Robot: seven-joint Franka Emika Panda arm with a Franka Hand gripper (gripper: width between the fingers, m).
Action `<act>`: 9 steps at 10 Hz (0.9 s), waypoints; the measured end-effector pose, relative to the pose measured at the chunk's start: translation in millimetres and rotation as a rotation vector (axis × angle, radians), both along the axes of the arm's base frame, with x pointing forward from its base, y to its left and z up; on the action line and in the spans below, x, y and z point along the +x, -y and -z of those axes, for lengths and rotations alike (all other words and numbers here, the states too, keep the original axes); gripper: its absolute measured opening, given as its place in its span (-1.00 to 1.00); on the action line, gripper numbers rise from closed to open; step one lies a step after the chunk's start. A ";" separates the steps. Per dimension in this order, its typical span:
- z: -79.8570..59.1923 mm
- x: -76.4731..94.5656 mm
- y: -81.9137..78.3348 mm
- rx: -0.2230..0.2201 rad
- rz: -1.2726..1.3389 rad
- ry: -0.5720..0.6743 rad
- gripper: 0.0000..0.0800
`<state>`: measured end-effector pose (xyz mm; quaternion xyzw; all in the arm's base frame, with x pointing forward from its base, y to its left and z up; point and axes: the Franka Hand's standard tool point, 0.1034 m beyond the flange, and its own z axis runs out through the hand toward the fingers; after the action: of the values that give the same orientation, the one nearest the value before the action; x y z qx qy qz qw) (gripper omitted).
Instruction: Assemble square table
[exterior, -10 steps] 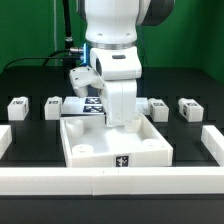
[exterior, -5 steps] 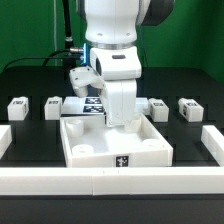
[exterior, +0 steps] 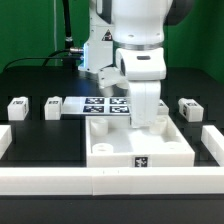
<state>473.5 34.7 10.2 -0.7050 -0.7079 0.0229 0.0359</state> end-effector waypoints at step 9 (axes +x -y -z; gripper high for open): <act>0.3 31.9 -40.6 0.021 0.058 0.037 -0.85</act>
Offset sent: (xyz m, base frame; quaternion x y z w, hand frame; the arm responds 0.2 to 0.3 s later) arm 0.0197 0.0298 -0.0064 0.0036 0.0060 0.0396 0.9992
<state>505.4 75.3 9.9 -0.7251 -0.6879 0.0017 0.0309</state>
